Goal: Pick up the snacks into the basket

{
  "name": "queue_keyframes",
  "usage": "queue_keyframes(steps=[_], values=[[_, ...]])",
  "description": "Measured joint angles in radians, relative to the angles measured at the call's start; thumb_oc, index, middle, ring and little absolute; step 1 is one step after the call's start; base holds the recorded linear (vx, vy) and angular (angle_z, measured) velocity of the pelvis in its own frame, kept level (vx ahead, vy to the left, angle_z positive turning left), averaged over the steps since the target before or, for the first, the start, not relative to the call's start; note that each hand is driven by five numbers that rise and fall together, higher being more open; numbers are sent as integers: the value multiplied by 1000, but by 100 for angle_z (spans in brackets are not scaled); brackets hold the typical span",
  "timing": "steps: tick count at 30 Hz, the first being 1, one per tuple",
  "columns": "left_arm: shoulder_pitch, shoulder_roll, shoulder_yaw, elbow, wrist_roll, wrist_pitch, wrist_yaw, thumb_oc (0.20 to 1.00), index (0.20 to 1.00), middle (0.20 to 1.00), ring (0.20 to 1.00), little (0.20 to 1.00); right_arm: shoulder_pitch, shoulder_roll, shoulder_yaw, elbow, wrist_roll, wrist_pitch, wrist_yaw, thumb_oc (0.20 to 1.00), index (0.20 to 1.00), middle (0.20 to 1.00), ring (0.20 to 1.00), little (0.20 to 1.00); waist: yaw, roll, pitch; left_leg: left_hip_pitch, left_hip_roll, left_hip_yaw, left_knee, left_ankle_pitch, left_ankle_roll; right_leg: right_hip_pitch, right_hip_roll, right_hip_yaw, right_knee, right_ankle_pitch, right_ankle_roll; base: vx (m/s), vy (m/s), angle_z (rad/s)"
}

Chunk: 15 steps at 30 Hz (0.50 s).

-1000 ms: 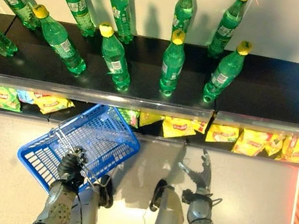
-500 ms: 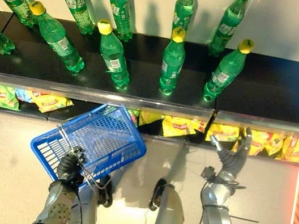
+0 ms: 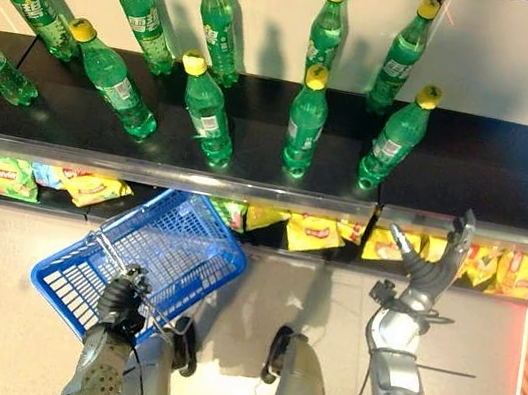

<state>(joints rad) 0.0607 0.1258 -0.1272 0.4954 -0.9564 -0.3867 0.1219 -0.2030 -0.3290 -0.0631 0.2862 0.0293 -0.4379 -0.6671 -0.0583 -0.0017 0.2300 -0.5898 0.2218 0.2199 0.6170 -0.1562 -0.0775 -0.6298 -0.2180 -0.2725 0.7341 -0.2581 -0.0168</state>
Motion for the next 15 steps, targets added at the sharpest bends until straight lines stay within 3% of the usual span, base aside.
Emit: queue_keyframes(steps=[6,15], values=[[6,1,-9,-2,0,2,-24,200,200,200,200,200,-119,-80,8,95,5,54,24,1000,1000,1000,1000,1000,26,12,-10,0,-3,-2,-4,3,4,8,-11,-15,2,2,-5,4,-7,7],[14,9,-23,-2,-5,8,-45,200,200,200,200,200,-263,-118,66,249,79,75,53,1000,1000,1000,1000,1000,49,14,-12,0,-5,-2,-5,4,6,10,-15,-20,1,2,-5,-1,-3,1]])
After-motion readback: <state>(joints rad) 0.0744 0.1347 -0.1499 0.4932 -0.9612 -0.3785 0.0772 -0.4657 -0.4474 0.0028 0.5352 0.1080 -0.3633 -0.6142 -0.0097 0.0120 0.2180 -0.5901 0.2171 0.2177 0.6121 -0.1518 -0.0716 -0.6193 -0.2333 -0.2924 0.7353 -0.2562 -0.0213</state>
